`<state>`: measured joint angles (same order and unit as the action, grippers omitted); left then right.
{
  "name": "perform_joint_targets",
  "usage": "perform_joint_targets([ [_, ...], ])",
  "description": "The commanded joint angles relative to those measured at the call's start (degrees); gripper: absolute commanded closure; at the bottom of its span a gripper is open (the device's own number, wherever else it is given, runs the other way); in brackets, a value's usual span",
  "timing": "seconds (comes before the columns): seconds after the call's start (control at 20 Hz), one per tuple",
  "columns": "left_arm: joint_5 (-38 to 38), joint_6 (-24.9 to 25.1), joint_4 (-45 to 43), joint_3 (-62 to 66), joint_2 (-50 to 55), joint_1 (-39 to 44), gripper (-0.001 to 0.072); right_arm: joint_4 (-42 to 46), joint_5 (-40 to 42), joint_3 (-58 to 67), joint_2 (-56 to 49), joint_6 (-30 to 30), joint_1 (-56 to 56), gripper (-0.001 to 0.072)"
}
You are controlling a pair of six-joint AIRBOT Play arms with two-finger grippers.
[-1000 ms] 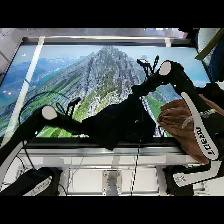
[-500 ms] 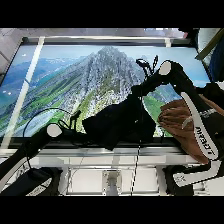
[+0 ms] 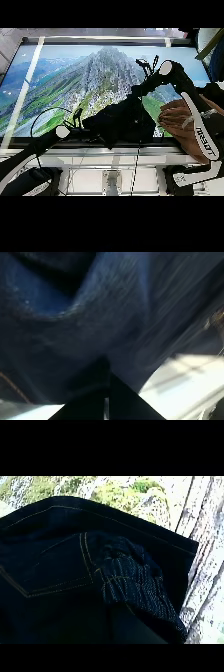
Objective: Fold the clothes and pants, and hang the long-sleeved shirts on hangers.
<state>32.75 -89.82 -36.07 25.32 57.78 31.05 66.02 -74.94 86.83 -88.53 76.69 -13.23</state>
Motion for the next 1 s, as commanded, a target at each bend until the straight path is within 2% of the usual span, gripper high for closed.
perform_joint_targets([
  [0.0, -2.7, 4.3, 0.5, 2.9, -3.5, -3.1, 0.0687, 1.4, -4.7, 1.6, 3.5, -1.5, 0.1, 0.0692],
  [0.05, -1.4, 7.4, 0.5, 4.7, -6.5, -5.6, 0.0688, 2.4, -6.6, 2.7, 5.6, -1.7, 0.0, 0.0692],
  [0.15, 1.2, 10.0, 0.3, 9.1, -12.9, -12.0, 0.0688, 3.5, -9.7, 5.7, 10.9, -1.8, 0.1, 0.0692],
  [0.3, 7.9, 9.9, -6.0, 18.3, -19.8, -21.9, 0.0689, 2.5, -12.0, 11.2, 19.1, -1.8, 0.0, 0.0692],
  [0.4, 13.5, 10.0, -8.9, 26.8, -20.4, -26.4, 0.0689, 1.7, -9.9, 15.9, 22.7, -1.7, 0.0, 0.0695],
  [0.6, 13.6, 12.0, -12.1, 43.3, -14.8, -26.9, 0.0689, -3.5, -5.8, 25.2, 21.7, -0.3, 0.0, 0.0696],
  [0.7, 13.6, 12.3, -13.9, 51.5, -11.8, -26.9, 0.0689, -8.0, -7.3, 26.3, 21.5, -0.2, 0.0, 0.0695],
  [0.8, 13.7, 12.3, -19.2, 58.3, -11.1, -26.9, 0.0689, -8.6, -8.9, 27.6, 22.7, -0.2, 0.0, 0.0695],
  [0.95, 18.0, 12.3, -24.3, 65.7, -11.4, -26.9, 0.0689, -11.3, -12.3, 29.1, 25.4, 2.4, 0.0, 0.0695],
])
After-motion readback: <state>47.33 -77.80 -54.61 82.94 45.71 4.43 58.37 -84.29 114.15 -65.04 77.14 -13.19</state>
